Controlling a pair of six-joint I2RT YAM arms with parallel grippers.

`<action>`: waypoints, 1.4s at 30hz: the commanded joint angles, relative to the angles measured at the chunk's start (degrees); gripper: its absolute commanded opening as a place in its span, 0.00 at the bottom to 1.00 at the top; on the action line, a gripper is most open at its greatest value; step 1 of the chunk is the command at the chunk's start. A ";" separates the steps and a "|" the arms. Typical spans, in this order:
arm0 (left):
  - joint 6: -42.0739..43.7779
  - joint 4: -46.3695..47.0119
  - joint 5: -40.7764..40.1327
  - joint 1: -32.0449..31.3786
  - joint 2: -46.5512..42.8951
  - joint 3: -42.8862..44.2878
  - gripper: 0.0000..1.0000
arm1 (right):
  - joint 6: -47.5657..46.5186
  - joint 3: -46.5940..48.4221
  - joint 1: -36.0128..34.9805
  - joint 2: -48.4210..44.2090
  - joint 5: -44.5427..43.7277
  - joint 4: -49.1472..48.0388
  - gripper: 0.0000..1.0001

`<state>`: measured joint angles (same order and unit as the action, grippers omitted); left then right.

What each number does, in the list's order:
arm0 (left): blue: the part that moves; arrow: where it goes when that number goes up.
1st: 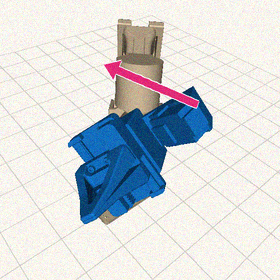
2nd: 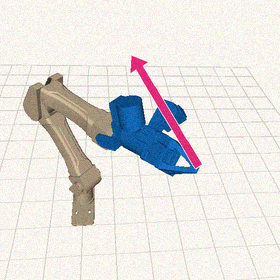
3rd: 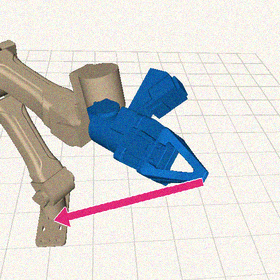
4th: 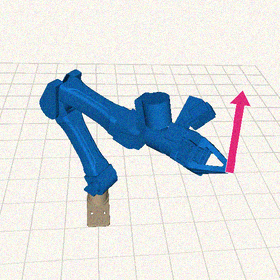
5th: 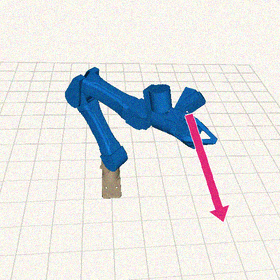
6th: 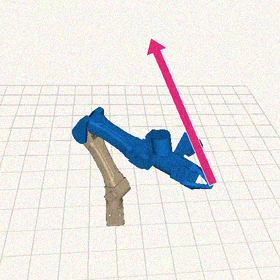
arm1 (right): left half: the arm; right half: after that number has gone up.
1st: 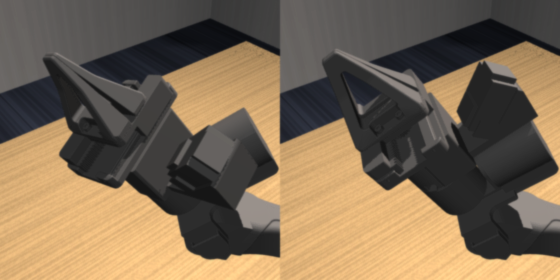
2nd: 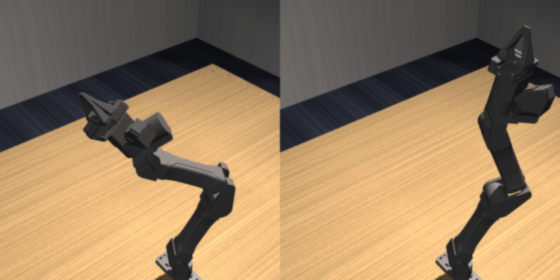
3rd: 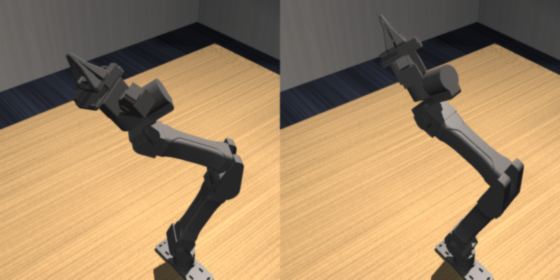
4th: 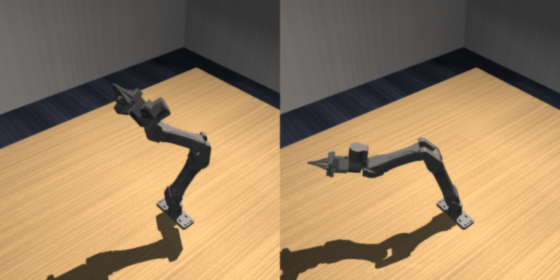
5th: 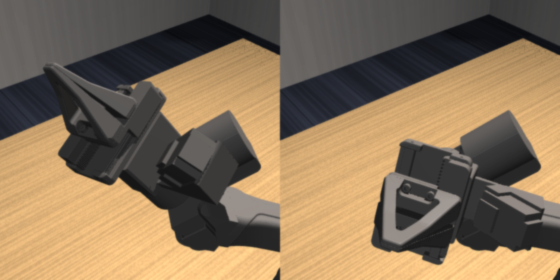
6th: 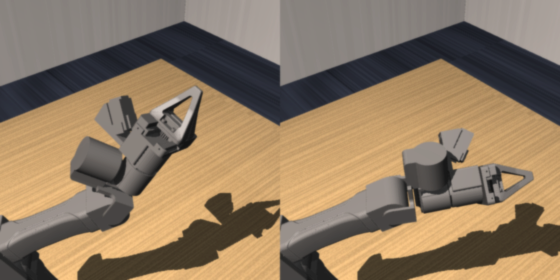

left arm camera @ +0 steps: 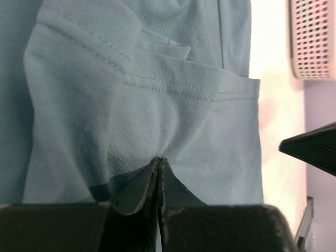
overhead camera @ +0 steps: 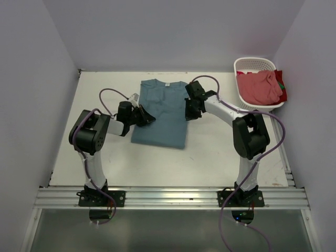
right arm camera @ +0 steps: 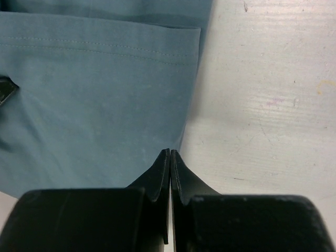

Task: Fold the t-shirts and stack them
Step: Fold the tshirt

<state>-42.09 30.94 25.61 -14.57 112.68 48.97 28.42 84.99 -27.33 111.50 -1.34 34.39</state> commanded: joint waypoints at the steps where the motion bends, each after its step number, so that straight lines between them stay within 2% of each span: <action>1: -4.58 5.28 2.26 -0.72 3.78 -6.69 0.03 | -0.30 -0.79 0.09 0.38 1.17 -1.17 0.00; 5: -2.22 0.54 -0.28 -5.19 1.23 -5.82 0.03 | -0.39 -2.11 0.09 -1.02 -0.06 -1.17 0.00; 11: -0.89 -5.18 0.24 -11.35 2.97 -0.55 0.03 | -0.39 -3.95 0.09 -3.13 -1.38 -1.08 0.00; 17: -0.46 -8.08 -0.99 -13.38 2.63 1.92 0.03 | -1.26 -5.01 0.09 -5.15 -3.14 -0.73 0.00; 21: 1.04 -13.69 -2.84 -13.38 -2.10 1.22 0.01 | -1.70 -5.45 0.17 -6.99 -4.19 -0.20 0.00; 25: 1.22 -15.73 -3.72 -13.38 -11.31 -1.59 0.02 | -2.06 -6.59 0.17 -8.75 -5.07 0.06 0.00; 26: 1.48 -16.26 -3.98 -13.38 -13.00 -2.64 0.03 | -2.06 -6.77 0.26 -9.11 -5.16 0.06 0.00; 29: 2.53 -18.53 -4.95 -13.38 -19.24 -3.44 0.19 | -2.23 -8.00 0.17 -11.12 -5.07 0.06 0.00; 30: 2.97 -19.68 -5.21 -13.47 -20.30 -3.27 0.30 | -2.23 -8.35 0.26 -11.48 -5.33 0.24 0.00; 31: 3.50 -21.25 -5.48 -13.64 -22.05 -3.01 0.37 | -2.23 -8.79 0.17 -12.01 -5.42 0.59 0.04; 32: 4.46 -24.92 -5.74 -13.82 -22.76 -2.22 0.44 | -2.23 -9.05 0.26 -12.79 -5.60 1.02 0.15; 33: 4.99 -27.40 -6.26 -14.00 -23.47 -1.78 0.55 | -2.41 -9.23 0.26 -13.32 -5.95 2.16 0.31; 34: 5.26 -30.03 -7.66 -14.87 -24.52 -1.34 0.58 | -2.50 -10.19 0.26 -13.85 -6.21 2.61 0.53; 35: 5.96 -35.45 -8.02 -15.48 -25.14 -1.07 0.61 | -2.50 -10.98 0.26 -15.68 -6.82 3.05 0.59; 37: 5.88 -39.18 -10.47 -17.85 -27.50 -1.68 0.63 | -1.80 -14.39 0.35 -17.98 -7.53 3.40 0.70; 38: 5.18 -42.07 -10.84 -18.73 -28.39 -2.82 0.63 | -1.45 -15.63 0.61 -19.29 -7.01 3.23 0.80; 42: 2.54 -43.33 -13.03 -21.73 -32.52 -8.88 0.65 | 0.22 -22.31 1.49 -24.83 -2.80 0.69 0.89</action>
<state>-38.50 -5.82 15.77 -34.65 83.85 43.75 27.14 66.06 -26.65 91.15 -6.24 36.21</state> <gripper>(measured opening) 0.643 0.875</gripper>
